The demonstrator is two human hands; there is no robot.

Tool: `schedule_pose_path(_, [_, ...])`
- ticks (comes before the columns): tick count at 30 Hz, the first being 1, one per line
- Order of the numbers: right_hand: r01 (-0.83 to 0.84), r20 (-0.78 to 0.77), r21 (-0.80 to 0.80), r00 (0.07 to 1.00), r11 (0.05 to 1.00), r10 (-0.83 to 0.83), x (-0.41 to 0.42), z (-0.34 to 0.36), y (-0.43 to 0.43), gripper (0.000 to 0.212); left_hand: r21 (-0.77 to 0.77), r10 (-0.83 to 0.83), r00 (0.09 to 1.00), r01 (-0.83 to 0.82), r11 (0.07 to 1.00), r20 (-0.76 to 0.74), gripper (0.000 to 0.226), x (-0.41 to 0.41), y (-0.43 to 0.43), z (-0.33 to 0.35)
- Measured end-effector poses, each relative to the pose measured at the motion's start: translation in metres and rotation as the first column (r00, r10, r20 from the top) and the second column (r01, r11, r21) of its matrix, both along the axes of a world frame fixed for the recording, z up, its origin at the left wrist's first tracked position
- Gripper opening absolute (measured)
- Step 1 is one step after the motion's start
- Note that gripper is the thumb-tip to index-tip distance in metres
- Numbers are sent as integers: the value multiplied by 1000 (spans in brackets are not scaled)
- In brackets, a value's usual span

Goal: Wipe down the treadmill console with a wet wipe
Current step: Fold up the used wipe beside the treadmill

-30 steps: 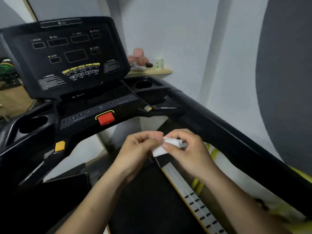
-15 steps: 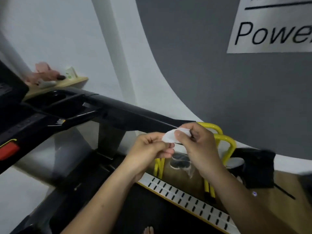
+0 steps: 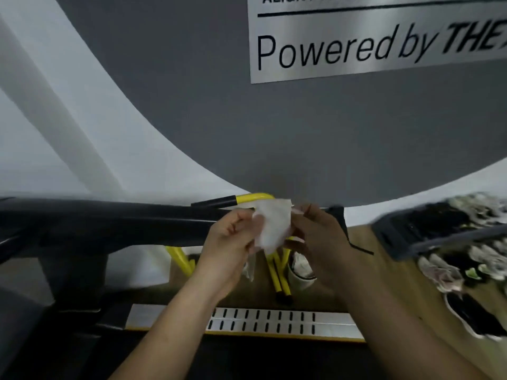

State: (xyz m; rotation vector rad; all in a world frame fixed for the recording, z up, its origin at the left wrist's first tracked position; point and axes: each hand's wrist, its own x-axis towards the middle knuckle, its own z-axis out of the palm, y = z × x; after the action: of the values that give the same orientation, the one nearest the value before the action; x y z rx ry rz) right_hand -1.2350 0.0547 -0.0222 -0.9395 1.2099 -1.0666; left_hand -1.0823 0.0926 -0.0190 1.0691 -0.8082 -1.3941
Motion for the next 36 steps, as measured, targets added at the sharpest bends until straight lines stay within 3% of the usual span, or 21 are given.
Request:
schedule_pose_path(3, [59,17,22,998,998,-60,-1,0,-2,9,60,-12,1000,12,998,7,19,-1,-9,-6])
schedule_pose_path(6, [-102,130,41,987,994,96,-3,0,0,26,85,-84,996,86,993,-20,22,-3,-17,-10])
schedule_pose_path(9, [-129,53,26,990,991,128,-7,-2,3,23,65,-128,987,122,990,95,23,-7,-23,-17])
schedule_pose_path(13, [139,-109,-151,982,979,-157,-18,-6,2,12,67,-78,973,65,996,216,18,-15,-29,-21])
schedule_pose_path(16, [63,-229,-275,965,959,-129,-28,0,4,6,54,-77,964,65,996,255,11,-30,-33,-18])
schedule_pose_path(19, [6,-216,-240,975,971,-59,-44,6,1,14,56,-96,974,86,995,206,14,-54,-38,-12])
schedule_pose_path(22, [-5,-250,-227,967,974,-54,-73,1,-12,5,94,-64,990,53,994,126,16,-83,-48,-13])
schedule_pose_path(25, [-42,-348,-212,937,976,-36,-117,-4,-26,28,119,-5,997,-4,993,79,12,-122,-58,-16])
schedule_pose_path(29, [-18,-307,-112,951,994,-17,-190,-14,-50,24,111,34,982,-55,992,185,11,-181,-77,-23])
schedule_pose_path(32, [-99,-380,-88,923,991,59,-237,-25,-69,4,143,7,982,-35,989,190,13,-216,-93,-27])
schedule_pose_path(36, [-257,-376,-70,902,964,213,-279,-34,-90,28,174,23,970,-67,983,240,21,-250,-109,-35])
